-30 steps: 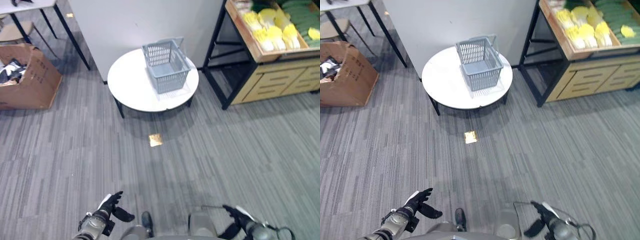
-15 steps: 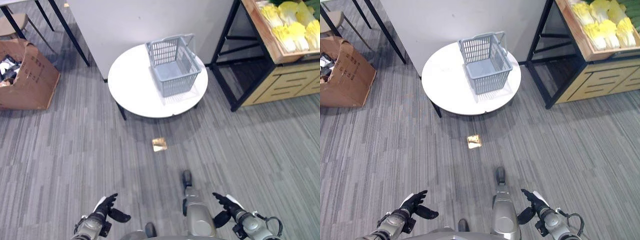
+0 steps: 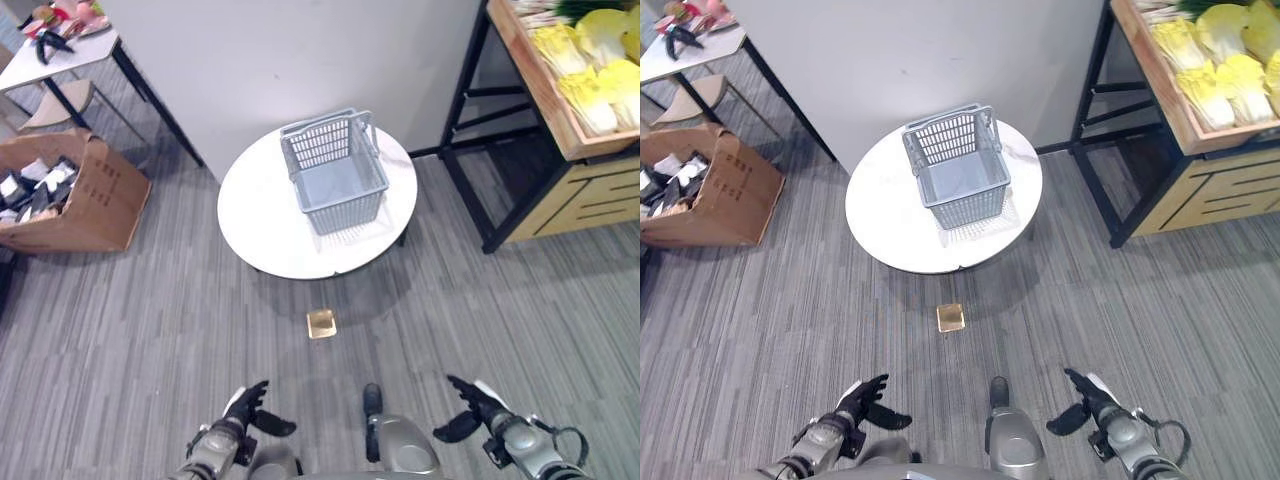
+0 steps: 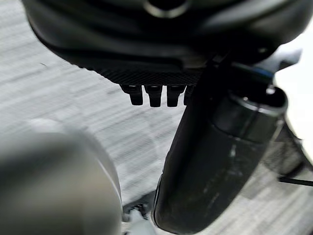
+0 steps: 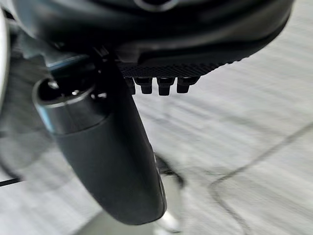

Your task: Get the vegetables into the basket

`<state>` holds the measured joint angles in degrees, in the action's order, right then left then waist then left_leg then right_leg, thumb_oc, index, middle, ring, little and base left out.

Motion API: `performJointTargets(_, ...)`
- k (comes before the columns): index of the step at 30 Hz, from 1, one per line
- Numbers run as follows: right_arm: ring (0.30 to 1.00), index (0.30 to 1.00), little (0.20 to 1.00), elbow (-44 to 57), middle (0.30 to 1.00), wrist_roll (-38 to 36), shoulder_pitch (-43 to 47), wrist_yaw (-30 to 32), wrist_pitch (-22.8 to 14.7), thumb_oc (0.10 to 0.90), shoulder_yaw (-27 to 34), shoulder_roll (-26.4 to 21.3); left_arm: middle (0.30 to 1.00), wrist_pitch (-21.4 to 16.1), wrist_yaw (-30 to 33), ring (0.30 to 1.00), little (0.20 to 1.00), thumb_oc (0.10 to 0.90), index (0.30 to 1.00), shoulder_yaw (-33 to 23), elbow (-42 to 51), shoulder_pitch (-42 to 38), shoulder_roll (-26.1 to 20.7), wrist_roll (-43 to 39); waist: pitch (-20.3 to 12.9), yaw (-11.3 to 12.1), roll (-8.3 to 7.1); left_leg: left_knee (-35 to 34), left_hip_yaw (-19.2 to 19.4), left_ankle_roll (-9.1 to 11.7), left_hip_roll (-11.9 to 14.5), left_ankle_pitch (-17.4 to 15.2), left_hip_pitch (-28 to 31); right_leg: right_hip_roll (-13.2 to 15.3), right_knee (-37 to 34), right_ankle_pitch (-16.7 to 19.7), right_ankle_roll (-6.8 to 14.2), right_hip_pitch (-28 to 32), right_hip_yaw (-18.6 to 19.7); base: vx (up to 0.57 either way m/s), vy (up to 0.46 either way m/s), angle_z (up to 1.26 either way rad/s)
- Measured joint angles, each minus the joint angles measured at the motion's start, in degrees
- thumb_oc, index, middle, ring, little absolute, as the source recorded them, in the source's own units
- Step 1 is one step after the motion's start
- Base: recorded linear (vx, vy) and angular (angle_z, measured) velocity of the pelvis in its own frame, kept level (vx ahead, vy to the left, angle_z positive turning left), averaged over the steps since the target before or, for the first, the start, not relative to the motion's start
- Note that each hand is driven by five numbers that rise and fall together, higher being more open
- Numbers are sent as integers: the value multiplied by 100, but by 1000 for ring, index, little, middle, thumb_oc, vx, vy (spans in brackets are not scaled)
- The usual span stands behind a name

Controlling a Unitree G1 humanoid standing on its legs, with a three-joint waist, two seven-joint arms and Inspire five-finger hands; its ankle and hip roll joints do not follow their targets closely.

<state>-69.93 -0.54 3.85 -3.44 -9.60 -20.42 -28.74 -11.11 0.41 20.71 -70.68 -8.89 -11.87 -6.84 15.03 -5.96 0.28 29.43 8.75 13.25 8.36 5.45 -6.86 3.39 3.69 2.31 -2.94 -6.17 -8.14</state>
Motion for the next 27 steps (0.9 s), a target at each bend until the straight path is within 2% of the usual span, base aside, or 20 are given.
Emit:
performJointTargets(1, 1000, 1000, 1000, -128, 1000, -27, -2, 31, 21, 900, 12, 17, 1000, 1, -5, 1000, 1000, 900, 1000, 12, 16, -19, -6, 0, 5, -9, -8, -516, 75, -8, -15, -31, -88, -49, -159, -18, -29, 75, -17, 288, 112, 5)
performJointTargets(2, 1000, 1000, 1000, -177, 1000, -46, -39, 34, 61, 900, 16, 14, 1000, -3, 3, 1000, 1000, 900, 1000, 7, 51, -47, -20, -1, 22, 11, -17, -1035, 158, -46, -18, 1, -139, -98, -217, 44, 61, 124, -39, 392, 206, -7)
performJointTargets(4, 1000, 1000, 1000, -195, 1000, -55, -146, 67, 68, 900, 30, 46, 1000, -1, 13, 1000, 1000, 900, 1000, 9, 30, 36, -69, 1, 9, 22, 1, -2729, 201, -204, 99, 266, -38, -350, -432, -20, 135, 297, -37, 300, 158, -32)
performJointTargets(5, 1000, 1000, 1000, -239, 1000, -55, -155, 107, 58, 900, 40, 101, 1000, 1, 14, 1000, 1000, 900, 1000, 7, -55, 36, -99, 2, -17, 27, 54, -3322, 199, -209, 164, 456, -43, -441, -402, -78, 159, 316, -88, 236, 103, -40)
performJointTargets(6, 1000, 1000, 1000, -240, 1000, -55, -186, 116, 58, 900, 39, 115, 1000, 3, 24, 1000, 1000, 900, 1000, -2, -122, 33, -117, 1, 6, 42, 17, -3369, 188, -240, 196, 549, -98, -479, -362, -20, 9, 319, -100, 375, 158, -30)
performJointTargets(8, 1000, 1000, 1000, -306, 1000, -54, -219, 120, 63, 900, 44, 167, 1000, 23, 57, 1000, 1000, 900, 1000, -15, -156, 66, -128, 0, -19, 45, 78, -3494, 31, -232, 305, 779, -129, -715, -485, -111, 7, 544, 54, 388, 179, -39)
performJointTargets(10, 1000, 1000, 1000, -346, 1000, -55, -293, 114, 57, 900, 155, 212, 1000, 17, 54, 1000, 1000, 900, 1000, -13, -199, 137, -123, 4, -67, 33, 95, -3491, 137, -282, 255, 797, 3, -755, -465, -144, -41, 649, 149, 353, 283, -41)
performJointTargets(12, 1000, 1000, 1000, -348, 1000, -54, -383, 144, 44, 900, 247, 210, 1000, 18, 47, 1000, 1000, 900, 1000, -18, -222, 125, -120, 10, -152, 1, 203, -3493, 247, -396, 145, 767, 144, -816, -480, -160, -12, 712, 351, 289, 309, -43)
performJointTargets(14, 1000, 1000, 1000, -336, 1000, -55, -380, 144, 49, 900, 283, 216, 1000, 24, 57, 1000, 1000, 900, 1000, -36, -226, 131, -122, 11, -187, 24, 223, -3493, 296, -609, -31, 647, 249, -749, -466, -166, -1, 716, 475, 183, 212, -41)
performJointTargets(15, 1000, 1000, 1000, -271, 1000, -57, -377, 143, 59, 900, 360, 234, 1000, 27, 70, 1000, 1000, 900, 1000, -42, -208, 118, -125, 10, -197, 22, 218, -3493, 445, -805, -279, 557, 325, -655, -430, -208, 65, 710, 606, 128, 181, -44)
performJointTargets(16, 1000, 1000, 1000, -241, 1000, -57, -354, 140, 59, 900, 359, 236, 1000, 26, 78, 1000, 1000, 900, 1000, -43, -207, 119, -126, 11, -201, 28, 226, -3492, 583, -1000, -368, 522, 369, -623, -371, -235, 108, 696, 672, 137, 218, -49)
performJointTargets(17, 1000, 1000, 1000, -189, 1000, -57, -349, 140, 59, 900, 359, 238, 1000, 27, 79, 1000, 1000, 900, 1000, -42, -202, 125, -128, 11, -223, 29, 264, -3465, 675, -1221, -370, 480, 397, -631, -232, -324, 237, 641, 704, 136, 208, -34)
performJointTargets(18, 1000, 1000, 1000, -129, 1000, -58, -359, 141, 53, 900, 356, 251, 1000, 27, 84, 1000, 1000, 900, 1000, -38, -210, 123, -142, 10, -253, 25, 292, -3437, 667, -1332, -353, 332, 401, -638, -58, -430, 296, 560, 716, 135, 208, -23)
performJointTargets(19, 1000, 1000, 1000, -37, 1000, -58, -316, 144, 63, 900, 329, 313, 1000, 28, 83, 1000, 1000, 900, 1000, -12, -210, 48, -179, 10, -270, 41, 225, -3412, 722, -1442, -500, 96, 425, -544, 246, -562, 373, 404, 717, 149, 246, -13)
performJointTargets(22, 1000, 1000, 1000, 35, 1000, -58, -232, 137, 49, 900, 302, 416, 1000, 26, 80, 1000, 1000, 900, 1000, -2, -203, 3, -239, 9, -280, 48, 207, -3426, 771, -1654, -618, -66, 520, -379, 1416, -807, 543, -121, 784, 84, 154, -7)
performJointTargets(23, 1000, 1000, 1000, 80, 1000, -58, -200, 132, 62, 900, 271, 435, 1000, 29, 80, 1000, 1000, 900, 1000, 3, -202, -4, -269, 8, -274, 63, 201, -3474, 836, -1660, -634, -118, 564, -295, 1908, -872, 602, -340, 704, 62, 90, -12)
performJointTargets(24, 1000, 1000, 1000, 206, 1000, -57, -220, 114, 26, 900, 210, 445, 1000, 49, 100, 1000, 1000, 900, 1000, 0, -196, 21, -317, 6, -263, 49, 185, -3428, 877, -1846, -776, -183, 664, 114, 2765, -1084, 644, -689, 503, 95, 121, -12)
performJointTargets(25, 1000, 1000, 1000, 226, 1000, -58, -223, 109, 16, 900, 204, 459, 1000, 64, 106, 1000, 1000, 900, 1000, 3, -185, 56, -340, 7, -256, 52, 168, -3433, 896, -1848, -872, -177, 737, 401, 2990, -1134, 721, -762, 463, 97, 45, -5)
performJointTargets(26, 1000, 1000, 1000, 224, 1000, -59, -226, 111, 17, 900, 193, 485, 1000, 65, 101, 1000, 1000, 900, 1000, 1, -185, 90, -367, 7, -260, 58, 153, -3423, 907, -1854, -928, -178, 751, 581, 3024, -1148, 751, -793, 544, 140, 16, -4)
performJointTargets(27, 1000, 1000, 1000, 226, 1000, -51, -204, 124, 28, 900, 193, 526, 1000, 65, 109, 1000, 1000, 900, 1000, -6, -202, 118, -453, 5, -248, 91, 118, -3463, 885, -1888, -1009, -233, 776, 828, 2747, -1144, 857, -904, 620, 111, -16, -4)
